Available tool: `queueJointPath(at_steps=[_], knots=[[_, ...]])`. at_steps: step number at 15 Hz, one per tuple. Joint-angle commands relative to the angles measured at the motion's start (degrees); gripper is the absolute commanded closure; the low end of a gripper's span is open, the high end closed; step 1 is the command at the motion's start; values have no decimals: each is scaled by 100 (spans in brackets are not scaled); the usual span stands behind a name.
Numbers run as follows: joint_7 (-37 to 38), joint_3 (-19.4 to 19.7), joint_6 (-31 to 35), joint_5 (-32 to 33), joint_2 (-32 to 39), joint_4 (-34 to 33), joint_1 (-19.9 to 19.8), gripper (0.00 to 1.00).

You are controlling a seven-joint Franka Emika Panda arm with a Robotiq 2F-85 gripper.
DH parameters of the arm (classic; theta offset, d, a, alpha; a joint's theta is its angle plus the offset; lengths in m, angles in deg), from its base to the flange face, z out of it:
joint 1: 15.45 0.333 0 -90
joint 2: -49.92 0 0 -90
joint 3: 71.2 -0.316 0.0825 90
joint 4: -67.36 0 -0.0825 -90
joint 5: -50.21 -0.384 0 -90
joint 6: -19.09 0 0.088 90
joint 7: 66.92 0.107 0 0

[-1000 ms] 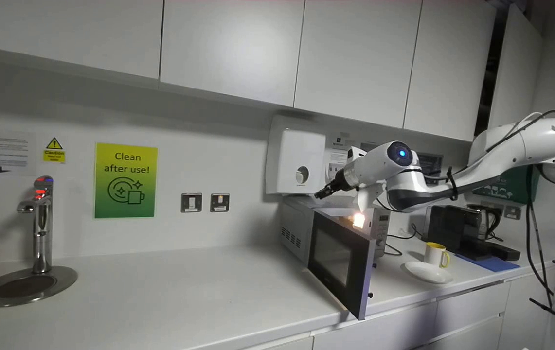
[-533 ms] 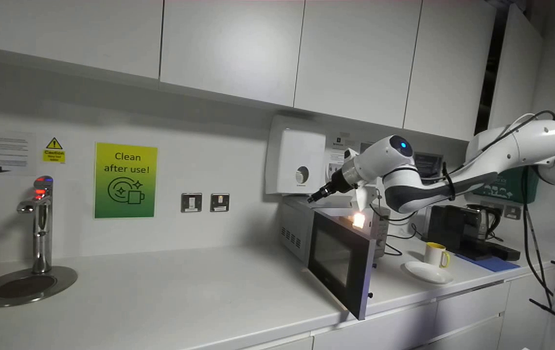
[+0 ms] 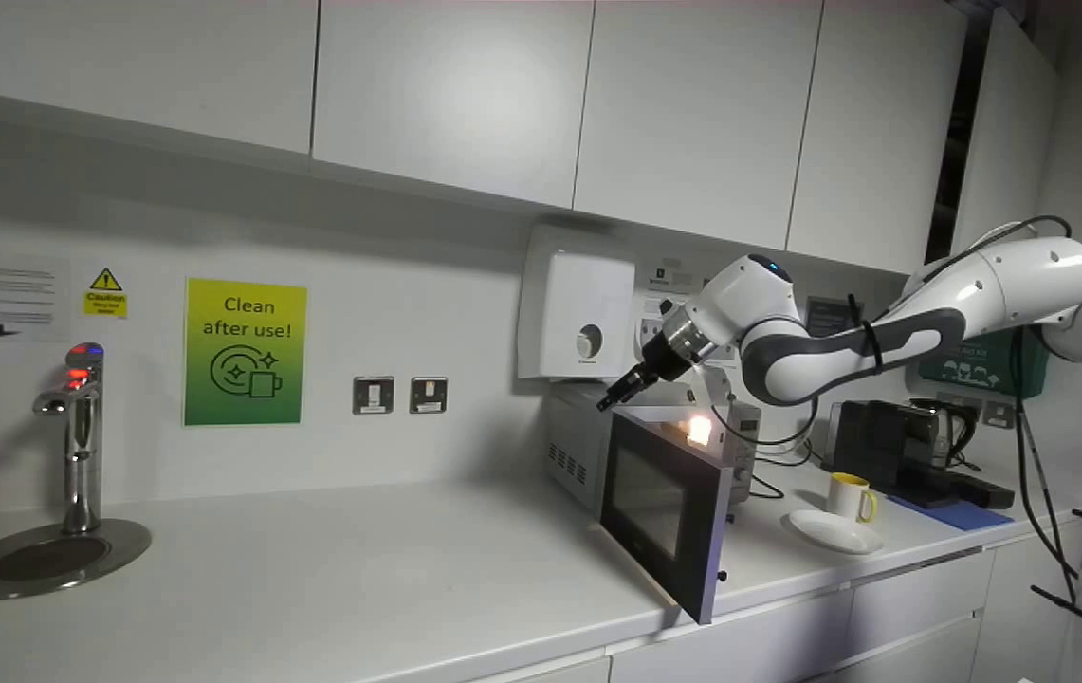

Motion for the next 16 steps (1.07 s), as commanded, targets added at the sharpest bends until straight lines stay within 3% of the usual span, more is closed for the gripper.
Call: queueJointPath(at_steps=[1, 7, 16], knots=[[-998, 10, -209, -1071, -69, -20, 60, 0], [-1918, 45, -870, -2136, -92, -62, 49, 0], [-2058, 155, -1658, -2153, -92, -119, -15, 0]])
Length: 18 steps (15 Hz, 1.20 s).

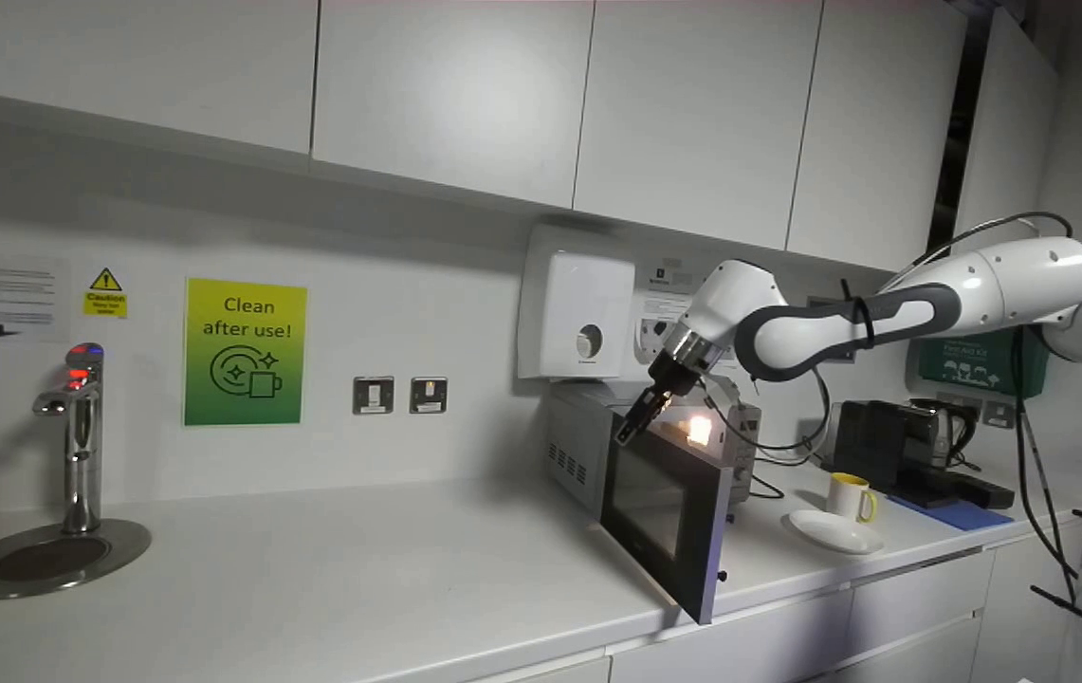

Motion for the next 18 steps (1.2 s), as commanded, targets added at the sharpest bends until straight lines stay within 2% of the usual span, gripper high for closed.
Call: queueJointPath(at_steps=[1, 13, 18], knots=[[-193, 67, -394, -62, -88, -84, -49, 0], [290, 307, -579, 731, -271, 68, -235, 0], [482, 489, -665, 806, -386, 251, -439, 0]])
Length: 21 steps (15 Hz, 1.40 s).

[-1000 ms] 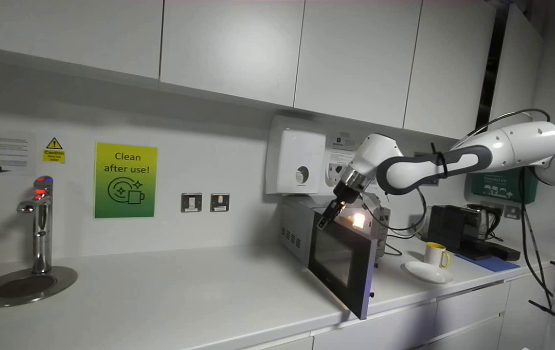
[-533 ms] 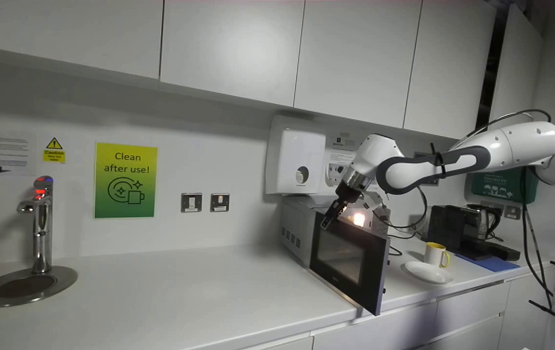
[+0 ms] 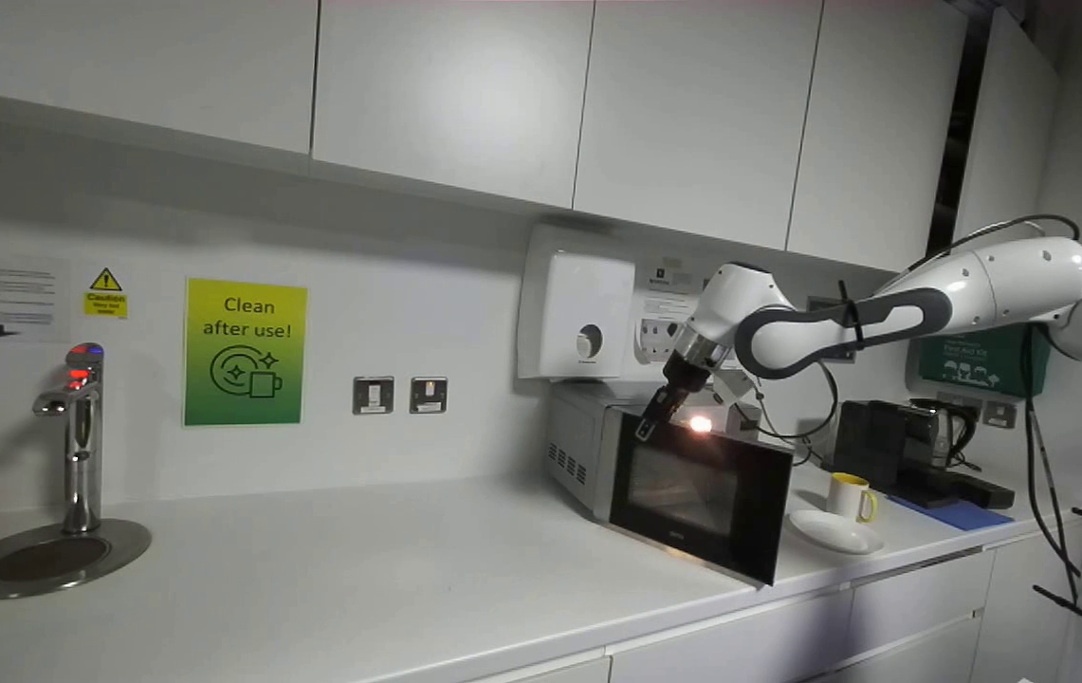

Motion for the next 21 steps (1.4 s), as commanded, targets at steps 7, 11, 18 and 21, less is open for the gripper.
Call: queueJointPath(at_steps=[7, 11, 18, 21], knots=[[479, 389, -260, 211, -519, 570, -524, 0], [688, 476, -213, 365, -704, 791, -699, 0], [798, 576, -57, 491, -1092, 1238, -946, 0], [844, 642, -17, 509, -1175, 1364, -1103, 0]])
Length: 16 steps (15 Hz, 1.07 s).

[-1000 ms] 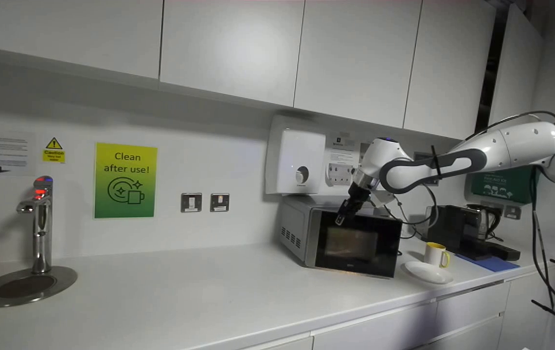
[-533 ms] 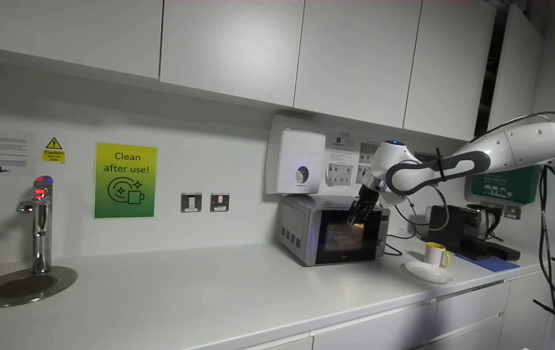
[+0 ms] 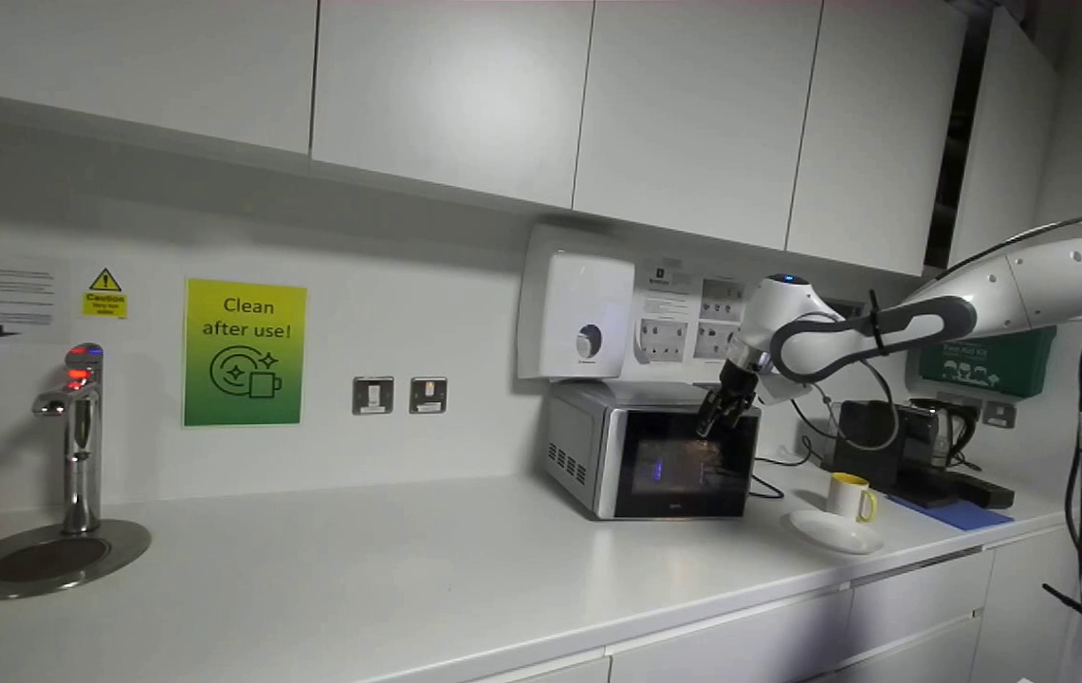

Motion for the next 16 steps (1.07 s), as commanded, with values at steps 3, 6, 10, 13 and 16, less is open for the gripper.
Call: queueJointPath(at_steps=[3, 6, 10, 13, 16], knots=[[311, 163, 307, 150, -335, 452, -356, 0], [566, 272, 622, 313, -334, 587, -595, 0], [705, 377, 927, 414, -271, 699, -803, 0], [780, 397, 1119, 408, -232, 759, -880, 0], [813, 410, 1355, 363, -159, 767, -920, 0]])
